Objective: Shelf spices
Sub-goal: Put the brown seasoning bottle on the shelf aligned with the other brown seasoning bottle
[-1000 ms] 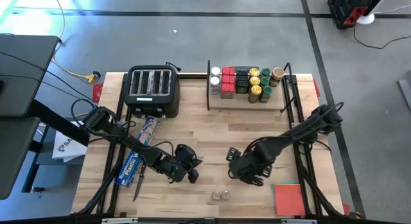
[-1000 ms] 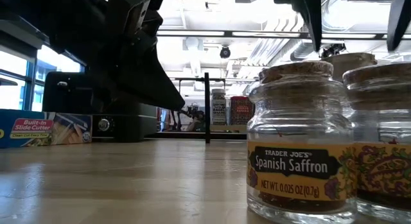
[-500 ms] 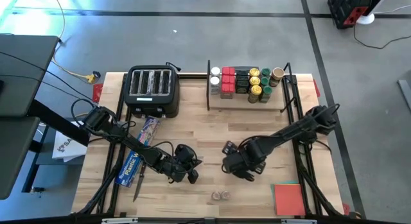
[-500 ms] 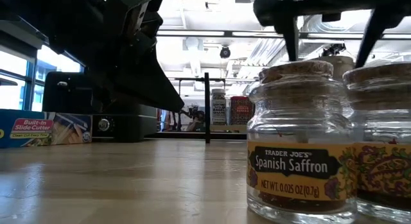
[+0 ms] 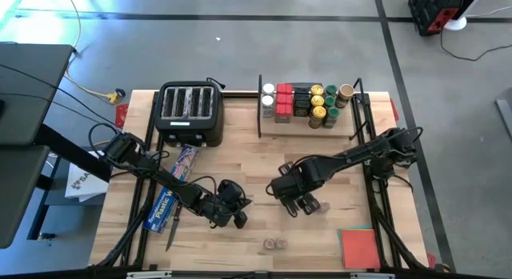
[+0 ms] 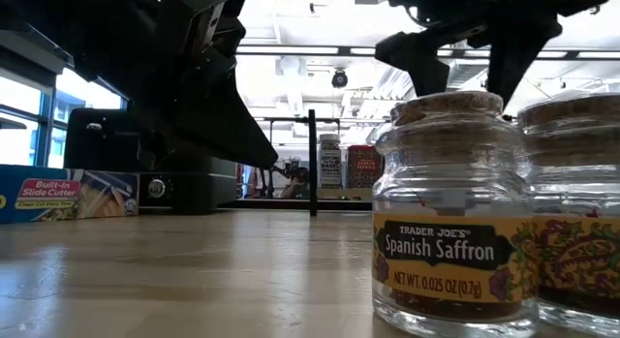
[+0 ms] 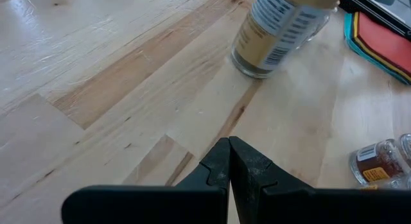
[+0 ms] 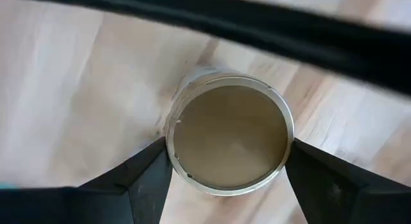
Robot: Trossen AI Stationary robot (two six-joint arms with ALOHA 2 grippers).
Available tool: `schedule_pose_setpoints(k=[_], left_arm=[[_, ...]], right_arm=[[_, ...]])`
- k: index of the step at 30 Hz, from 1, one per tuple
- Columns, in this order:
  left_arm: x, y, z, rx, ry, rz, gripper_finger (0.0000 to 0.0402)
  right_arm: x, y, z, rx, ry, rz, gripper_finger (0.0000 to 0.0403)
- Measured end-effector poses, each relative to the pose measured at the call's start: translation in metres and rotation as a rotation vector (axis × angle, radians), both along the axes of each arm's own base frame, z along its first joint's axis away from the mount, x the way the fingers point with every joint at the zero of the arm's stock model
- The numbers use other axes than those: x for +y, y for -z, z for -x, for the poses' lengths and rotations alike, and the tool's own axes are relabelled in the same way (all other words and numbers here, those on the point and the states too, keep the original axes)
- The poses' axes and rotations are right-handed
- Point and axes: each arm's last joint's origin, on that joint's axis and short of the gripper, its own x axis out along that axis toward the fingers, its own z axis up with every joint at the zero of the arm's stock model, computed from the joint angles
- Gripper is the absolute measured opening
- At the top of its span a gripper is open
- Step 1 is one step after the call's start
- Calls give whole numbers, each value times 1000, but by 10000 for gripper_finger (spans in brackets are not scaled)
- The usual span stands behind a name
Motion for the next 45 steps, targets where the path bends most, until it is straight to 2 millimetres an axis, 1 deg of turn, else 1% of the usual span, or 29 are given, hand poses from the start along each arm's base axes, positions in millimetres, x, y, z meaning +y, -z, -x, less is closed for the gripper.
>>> schedule_pose_setpoints(k=[4, 7, 11, 15, 18, 26, 28, 33, 37, 45], left_arm=[[0, 0, 0, 0, 0, 0, 0], [0, 0, 0, 0, -1, -1, 0], [0, 0, 0, -1, -2, -1, 0], [0, 0, 0, -1, -2, -1, 0], [0, 0, 0, 0, 0, -3, 0], [0, 0, 0, 3, 7, -12, 0], [0, 0, 0, 3, 8, -14, 0], [0, 0, 0, 4, 11, -22, 0], [0, 0, 0, 4, 11, -23, 0], [1, -1, 0, -6, -4, -34, 0]], right_arm=[[-6, 0, -3, 5, 250, -49, 271], [-9, -1, -3, 6, 333, -63, 271], [-8, -1, -2, 18, 318, -75, 272], [-5, -2, -1, 53, 213, -158, 282], [-3, -1, -1, 50, 176, -180, 287], [-1, -2, -2, 42, 160, -197, 289], [3, -2, -2, 25, 144, -183, 289], [22, -2, 5, -33, 55, -41, 289], [34, -2, 10, -61, 18, 17, 289], [38, -2, 11, -62, 82, -11, 289]])
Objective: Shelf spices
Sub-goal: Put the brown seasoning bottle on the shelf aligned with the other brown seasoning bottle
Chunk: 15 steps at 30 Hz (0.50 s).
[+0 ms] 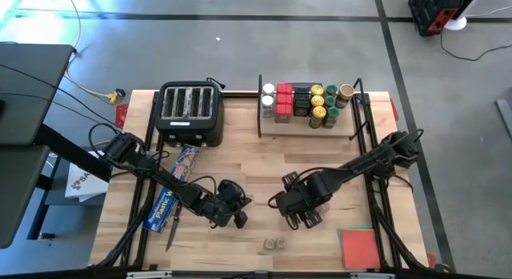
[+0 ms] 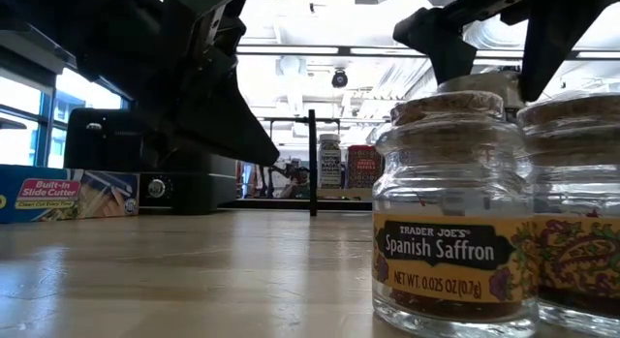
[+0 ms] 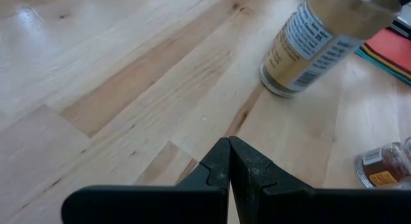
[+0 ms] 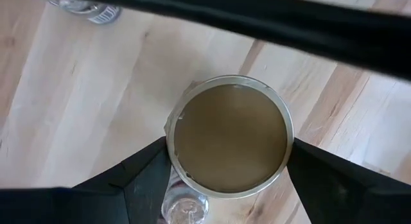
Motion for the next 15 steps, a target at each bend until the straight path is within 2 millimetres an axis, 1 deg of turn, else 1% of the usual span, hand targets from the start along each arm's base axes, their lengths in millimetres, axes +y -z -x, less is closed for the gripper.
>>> schedule_pose_setpoints(k=[3, 6, 11, 15], left_arm=[[0, 0, 0, -5, 0, 3, 0], [0, 0, 0, -5, -1, 3, 0], [0, 0, 0, -5, -1, 2, 0], [0, 0, 0, -4, -1, 1, 0]], right_arm=[[0, 0, -2, -21, -17, 0, 289], [-3, -1, -5, -48, 20, 11, 290], [-5, -2, -5, -59, 9, 55, 308], [-6, -2, -4, -87, -10, 170, 325]])
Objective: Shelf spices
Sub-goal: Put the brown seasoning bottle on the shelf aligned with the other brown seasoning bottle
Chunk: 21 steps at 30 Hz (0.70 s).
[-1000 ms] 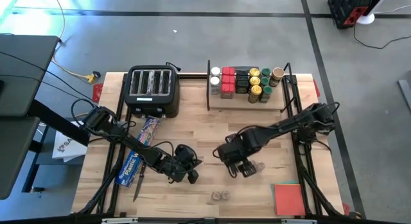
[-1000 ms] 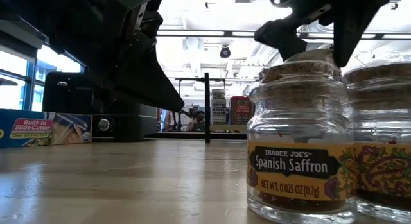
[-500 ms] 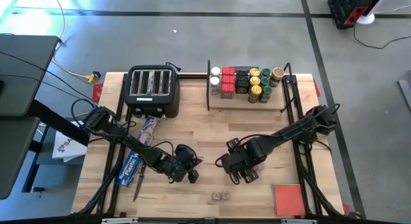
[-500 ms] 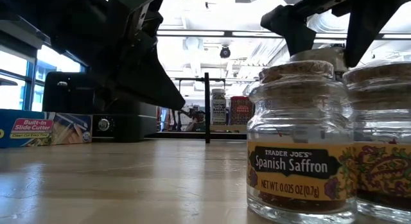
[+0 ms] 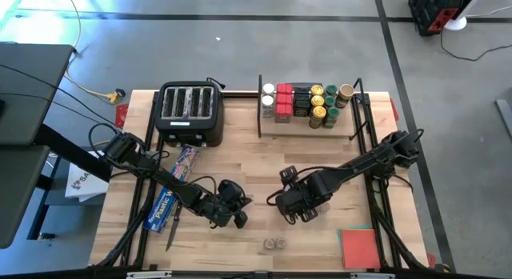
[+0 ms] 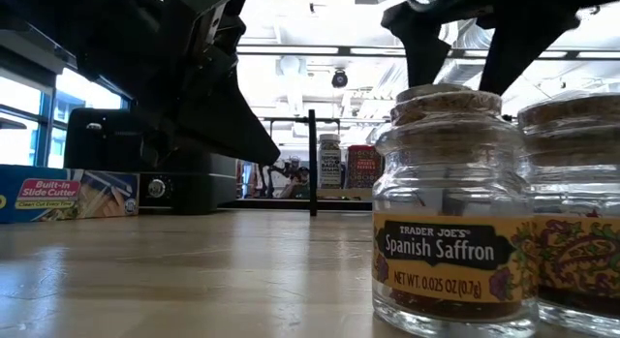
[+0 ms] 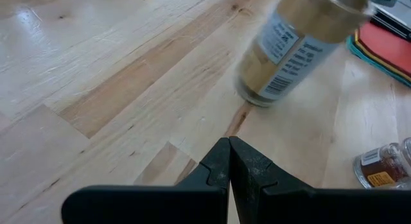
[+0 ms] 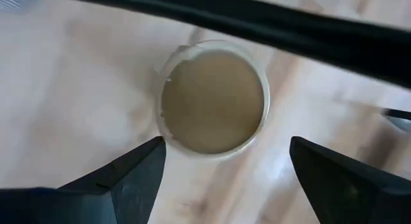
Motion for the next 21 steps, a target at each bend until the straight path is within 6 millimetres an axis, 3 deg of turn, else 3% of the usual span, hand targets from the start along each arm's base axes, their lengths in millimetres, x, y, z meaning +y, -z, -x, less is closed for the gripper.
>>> schedule_pose_setpoints(k=[4, 11, 15, 21], left_arm=[[0, 0, 0, 0, 0, 0, 0], [0, 0, 0, -1, 2, 1, 0], [-5, -5, -5, -33, 113, 13, 0], [-9, -12, -21, -189, 264, 6, 0]], right_arm=[[-1, 0, 3, 29, -45, 51, 327], [1, -16, 12, 35, -160, -59, 328], [-5, -18, 14, 22, -108, 16, 328], [-15, 6, 17, 128, -15, -131, 328]])
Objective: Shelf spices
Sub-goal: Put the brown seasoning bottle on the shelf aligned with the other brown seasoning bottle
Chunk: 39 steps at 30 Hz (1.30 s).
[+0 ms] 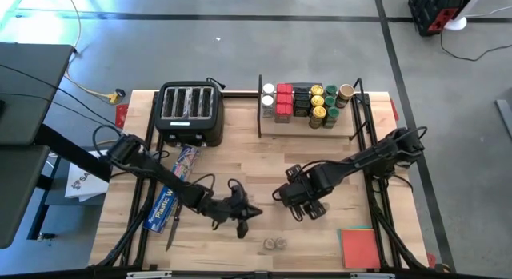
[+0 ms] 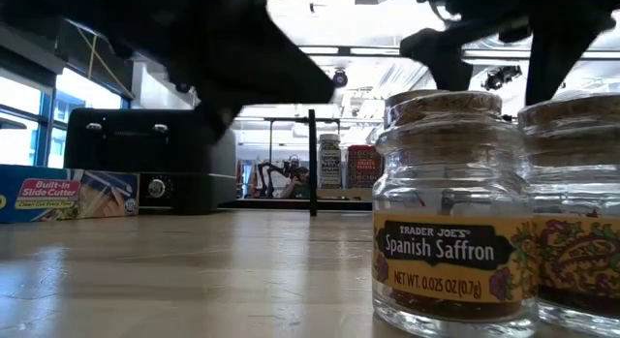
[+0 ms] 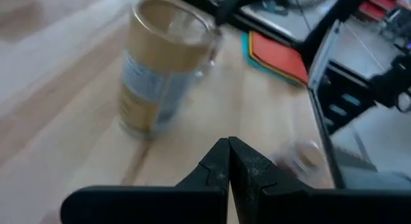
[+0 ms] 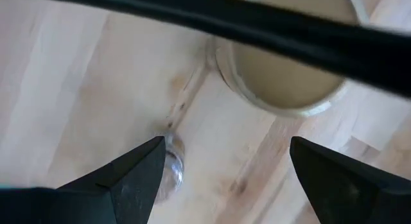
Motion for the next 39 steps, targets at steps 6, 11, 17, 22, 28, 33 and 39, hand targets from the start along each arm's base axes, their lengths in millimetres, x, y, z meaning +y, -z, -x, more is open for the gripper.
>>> schedule_pose_setpoints(k=[6, 11, 17, 22, 28, 33, 39], left_arm=[[20, 16, -22, 0, -65, -25, 0], [37, 18, -39, 7, -71, -24, 0], [50, 17, -44, 4, -100, -45, 0], [53, 16, -44, 15, -101, -71, 0], [40, -1, -35, -1, -61, -92, 0], [22, -6, -31, -18, 126, 10, 0], [28, 9, -37, -10, 46, 11, 0]], right_arm=[[5, 11, -2, -71, 22, 5, 328], [10, 10, -4, -106, 53, -24, 328], [17, 11, 2, -76, 110, -29, 328], [25, 10, 9, -58, 151, -25, 328], [24, -10, 23, -132, 174, 38, 328], [7, -15, 14, -167, 200, 7, 328], [0, -7, -5, -202, 198, -49, 328]])
